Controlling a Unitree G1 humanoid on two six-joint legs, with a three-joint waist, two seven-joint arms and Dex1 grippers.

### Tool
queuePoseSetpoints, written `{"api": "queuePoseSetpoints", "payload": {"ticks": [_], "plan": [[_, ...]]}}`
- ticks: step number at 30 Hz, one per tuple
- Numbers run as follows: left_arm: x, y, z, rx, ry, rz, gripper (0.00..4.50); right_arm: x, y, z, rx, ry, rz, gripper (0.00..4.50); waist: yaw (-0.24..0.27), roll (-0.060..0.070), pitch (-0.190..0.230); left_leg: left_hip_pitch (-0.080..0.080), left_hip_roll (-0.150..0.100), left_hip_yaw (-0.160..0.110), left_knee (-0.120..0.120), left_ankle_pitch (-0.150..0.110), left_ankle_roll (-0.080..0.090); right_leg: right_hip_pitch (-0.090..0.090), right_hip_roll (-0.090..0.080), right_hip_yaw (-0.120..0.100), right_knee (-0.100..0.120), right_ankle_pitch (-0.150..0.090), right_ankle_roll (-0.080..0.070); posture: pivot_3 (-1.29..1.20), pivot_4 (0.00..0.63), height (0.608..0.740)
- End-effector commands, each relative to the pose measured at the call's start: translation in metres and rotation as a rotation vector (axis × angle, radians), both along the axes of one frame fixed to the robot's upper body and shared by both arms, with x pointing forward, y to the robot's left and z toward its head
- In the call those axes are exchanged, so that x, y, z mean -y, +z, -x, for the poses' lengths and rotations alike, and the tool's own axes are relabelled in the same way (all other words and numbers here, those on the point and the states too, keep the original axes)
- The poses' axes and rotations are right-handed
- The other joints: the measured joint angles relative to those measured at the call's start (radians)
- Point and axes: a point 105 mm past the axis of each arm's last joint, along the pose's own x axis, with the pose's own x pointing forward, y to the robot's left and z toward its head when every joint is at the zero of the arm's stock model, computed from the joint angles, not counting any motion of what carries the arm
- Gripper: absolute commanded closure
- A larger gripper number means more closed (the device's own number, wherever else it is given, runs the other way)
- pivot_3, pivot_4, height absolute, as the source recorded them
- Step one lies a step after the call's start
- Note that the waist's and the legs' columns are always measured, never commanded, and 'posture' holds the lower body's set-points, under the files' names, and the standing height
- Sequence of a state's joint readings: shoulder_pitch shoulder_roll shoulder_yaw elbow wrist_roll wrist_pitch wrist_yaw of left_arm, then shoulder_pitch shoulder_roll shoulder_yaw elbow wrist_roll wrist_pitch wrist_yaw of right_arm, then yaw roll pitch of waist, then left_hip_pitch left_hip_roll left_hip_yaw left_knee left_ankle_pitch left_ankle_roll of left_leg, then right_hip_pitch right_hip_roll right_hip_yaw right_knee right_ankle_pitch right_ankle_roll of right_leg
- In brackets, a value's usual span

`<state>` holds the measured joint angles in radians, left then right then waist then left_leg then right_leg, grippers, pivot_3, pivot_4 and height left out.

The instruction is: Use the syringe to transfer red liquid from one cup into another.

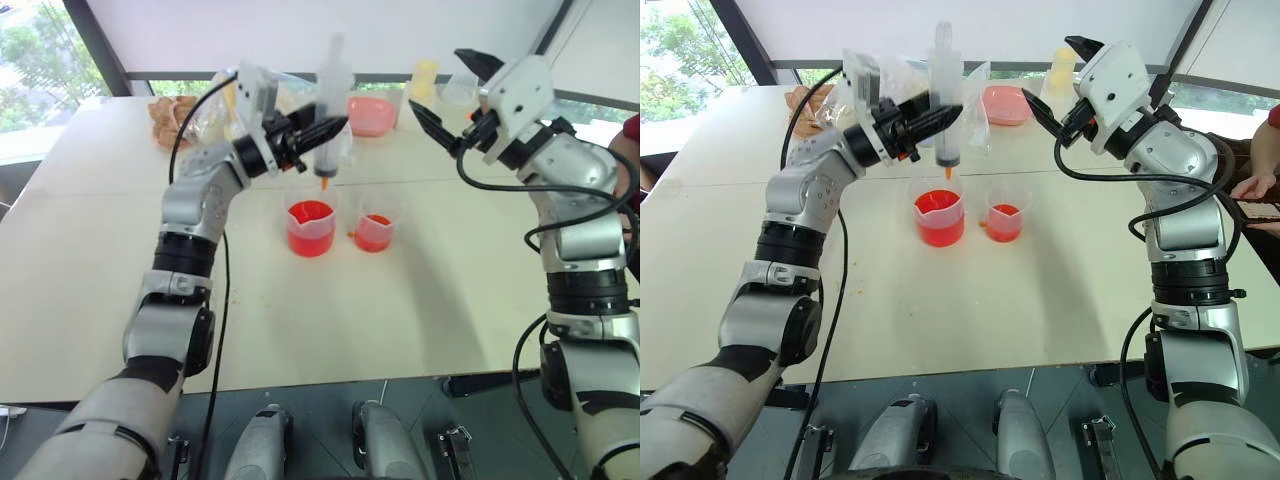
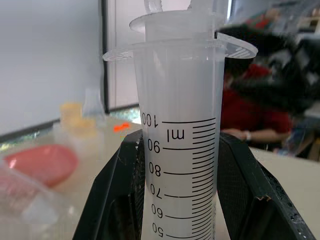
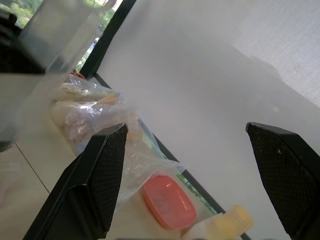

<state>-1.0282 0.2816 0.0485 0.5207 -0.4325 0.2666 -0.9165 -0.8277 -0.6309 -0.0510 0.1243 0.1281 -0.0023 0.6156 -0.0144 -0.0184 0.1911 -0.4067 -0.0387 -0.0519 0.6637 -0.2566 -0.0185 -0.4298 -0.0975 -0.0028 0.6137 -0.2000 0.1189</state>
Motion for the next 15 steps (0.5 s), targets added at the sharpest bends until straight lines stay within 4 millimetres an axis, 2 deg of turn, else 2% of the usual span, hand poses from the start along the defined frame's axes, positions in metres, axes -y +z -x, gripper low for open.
{"api": "queuePoseSetpoints", "payload": {"ticks": [1,7,15], "plan": [[0.002,0.003,0.006,0.051,-0.03,-0.034,3.06,-0.013,0.016,0.006,0.073,0.036,-0.005,0.56,0.002,0.0,0.0,0.0,0.0,0.0,0.0,0.0,0.0,0.0,0.0,0.0,0.0,0.0,0.0,0.0,0.15,0.74],[0.005,-0.019,0.009,0.022,-0.054,-0.084,3.06,-0.033,0.008,0.004,0.067,0.094,0.007,0.56,0.001,0.0,0.0,0.0,0.0,0.0,0.0,0.0,0.0,0.0,0.0,0.0,0.0,0.0,0.0,0.0,0.15,0.74],[0.006,-0.027,0.012,0.038,-0.074,-0.136,3.06,-0.052,0.001,0.001,0.057,0.164,0.003,0.56,0.0,0.0,0.0,0.0,0.0,0.0,0.0,0.0,0.0,0.0,0.0,0.0,0.0,0.0,0.0,0.0,0.15,0.74]]}}
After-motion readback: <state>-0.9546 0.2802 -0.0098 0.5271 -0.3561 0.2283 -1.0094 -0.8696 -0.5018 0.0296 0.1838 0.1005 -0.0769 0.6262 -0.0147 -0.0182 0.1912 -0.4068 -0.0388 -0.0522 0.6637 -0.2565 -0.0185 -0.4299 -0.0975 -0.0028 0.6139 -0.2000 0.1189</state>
